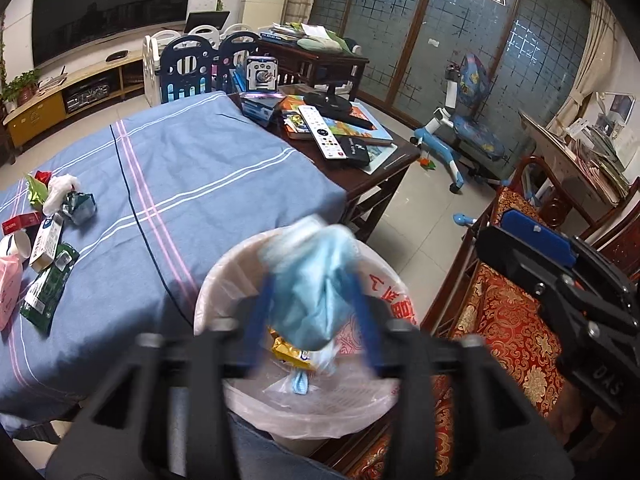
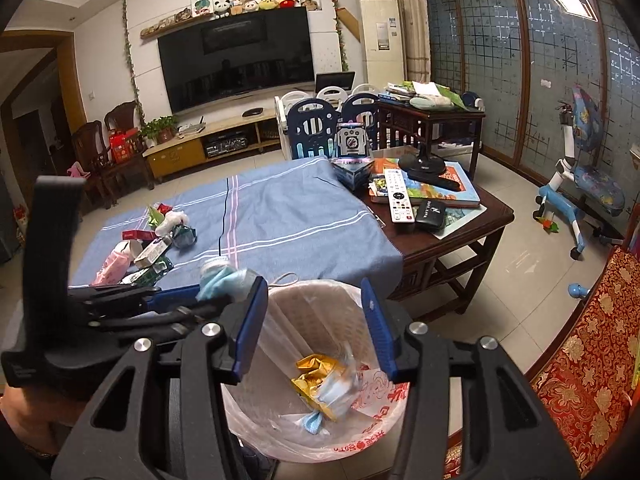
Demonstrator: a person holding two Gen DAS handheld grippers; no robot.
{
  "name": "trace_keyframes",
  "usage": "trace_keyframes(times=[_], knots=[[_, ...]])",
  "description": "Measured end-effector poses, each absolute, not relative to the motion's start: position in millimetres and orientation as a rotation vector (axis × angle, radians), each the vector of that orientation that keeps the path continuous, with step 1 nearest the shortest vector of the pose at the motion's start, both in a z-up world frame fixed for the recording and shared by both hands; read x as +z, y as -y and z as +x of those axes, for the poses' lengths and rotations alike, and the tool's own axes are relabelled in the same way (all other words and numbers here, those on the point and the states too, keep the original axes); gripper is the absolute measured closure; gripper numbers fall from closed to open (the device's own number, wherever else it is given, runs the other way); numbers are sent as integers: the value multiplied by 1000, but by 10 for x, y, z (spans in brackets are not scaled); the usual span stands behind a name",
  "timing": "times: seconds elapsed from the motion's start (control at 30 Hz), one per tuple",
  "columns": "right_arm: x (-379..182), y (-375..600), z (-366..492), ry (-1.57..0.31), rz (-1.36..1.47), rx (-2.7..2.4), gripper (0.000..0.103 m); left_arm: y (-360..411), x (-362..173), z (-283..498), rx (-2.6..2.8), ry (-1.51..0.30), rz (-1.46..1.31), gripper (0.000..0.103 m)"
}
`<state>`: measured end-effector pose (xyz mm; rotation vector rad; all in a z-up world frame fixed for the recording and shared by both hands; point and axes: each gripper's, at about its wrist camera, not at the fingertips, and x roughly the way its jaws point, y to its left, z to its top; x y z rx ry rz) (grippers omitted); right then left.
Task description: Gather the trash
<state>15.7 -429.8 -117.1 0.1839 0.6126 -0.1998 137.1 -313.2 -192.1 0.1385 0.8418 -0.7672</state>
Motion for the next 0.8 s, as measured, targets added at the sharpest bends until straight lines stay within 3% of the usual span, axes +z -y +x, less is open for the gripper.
trace_keyframes(times=[0.07,0.23,0.6,0.8], knots=[[-1158,4294,170,-610,185,-190,55,3059,-1895,1353,-733,-796,142,22],[-1132,4179,246,-612,177,-155,55,2687,-1834,1400,-656,-800,109,22],[-1031,3219,681,-606,123,105,55,687,-1541,1468,-235,-727,-49,19],[-872,2620,880,-577,91,235,55,-41,-1285,1230,-68,-660,-84,15]])
